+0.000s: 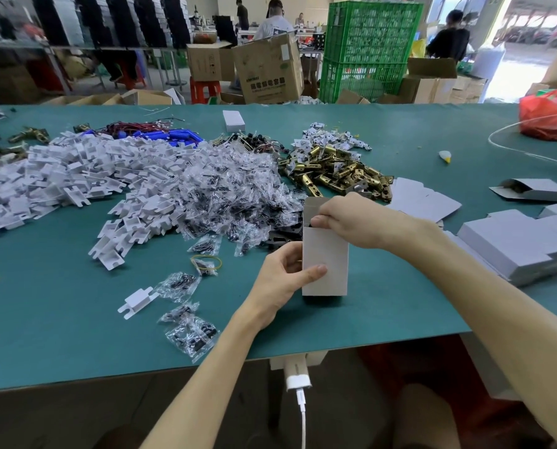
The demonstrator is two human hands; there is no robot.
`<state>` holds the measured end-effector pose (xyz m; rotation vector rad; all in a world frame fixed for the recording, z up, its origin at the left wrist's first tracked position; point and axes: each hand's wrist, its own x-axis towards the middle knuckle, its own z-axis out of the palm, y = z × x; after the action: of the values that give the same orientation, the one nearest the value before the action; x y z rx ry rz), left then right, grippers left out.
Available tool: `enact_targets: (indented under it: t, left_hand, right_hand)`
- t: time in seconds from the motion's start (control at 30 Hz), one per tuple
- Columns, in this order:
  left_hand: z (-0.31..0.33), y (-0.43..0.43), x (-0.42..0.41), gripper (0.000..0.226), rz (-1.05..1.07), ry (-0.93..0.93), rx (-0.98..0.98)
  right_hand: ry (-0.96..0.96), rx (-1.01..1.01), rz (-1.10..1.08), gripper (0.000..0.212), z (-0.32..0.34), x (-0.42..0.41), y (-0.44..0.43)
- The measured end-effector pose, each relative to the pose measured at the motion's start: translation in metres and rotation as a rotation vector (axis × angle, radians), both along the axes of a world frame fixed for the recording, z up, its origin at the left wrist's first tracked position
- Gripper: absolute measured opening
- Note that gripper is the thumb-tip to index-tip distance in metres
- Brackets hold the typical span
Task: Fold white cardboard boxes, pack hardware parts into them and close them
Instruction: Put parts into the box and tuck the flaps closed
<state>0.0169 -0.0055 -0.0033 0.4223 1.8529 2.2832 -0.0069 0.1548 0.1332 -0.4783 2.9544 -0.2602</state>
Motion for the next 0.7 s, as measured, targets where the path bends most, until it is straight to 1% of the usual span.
enact_targets:
  t: [0.1,0.17,0.27,0.3,0.37,0.43,0.47,0.5,0.57,0.63,0.7]
  left_hand:
    - [0.001,0.0,0.001,0.039,0.002,-0.004,-0.006]
    - [0.001,0.0,0.001,0.039,0.002,-0.001,-0.013]
    - [0.0,0.0,0.0,0.04,0.008,0.003,-0.022]
    - [0.0,0.0,0.0,0.04,0.014,-0.002,-0.027]
    - [0.0,0.0,-0.001,0.04,0.022,-0.01,-0.038]
    - [0.0,0.001,0.0,0.039,0.027,-0.019,-0.056]
    - [0.001,0.001,0.0,0.038,0.031,-0.019,-0.074]
    - [0.001,0.0,0.0,0.035,0.04,-0.01,-0.104]
    - [0.001,-0.001,0.001,0.03,0.076,0.01,-0.19]
    - [-0.003,-0.004,0.002,0.026,0.105,-0.008,-0.282]
    - [-0.009,-0.006,0.003,0.021,0.108,-0.061,-0.348]
  right_hand:
    - [-0.025,0.012,-0.005,0.048,-0.002,0.004,-0.002]
    - [0.004,0.017,-0.024,0.05,-0.003,0.005,-0.003]
    - [0.092,0.07,-0.05,0.042,-0.002,0.008,-0.006]
    - [0.158,0.094,-0.045,0.037,-0.001,0.01,-0.008]
    - [0.352,0.094,-0.015,0.029,0.002,0.014,-0.017]
    - [0.548,0.031,0.045,0.024,0.003,0.018,-0.032]
    - [0.597,-0.012,0.096,0.022,0.001,0.02,-0.042]
    - [0.59,-0.05,0.15,0.02,-0.002,0.022,-0.052]
    - [0.463,-0.087,0.222,0.015,-0.012,0.022,-0.077]
    - [0.321,-0.006,0.248,0.012,-0.025,0.014,-0.104]
    - [0.235,0.102,0.243,0.012,-0.035,0.005,-0.125]
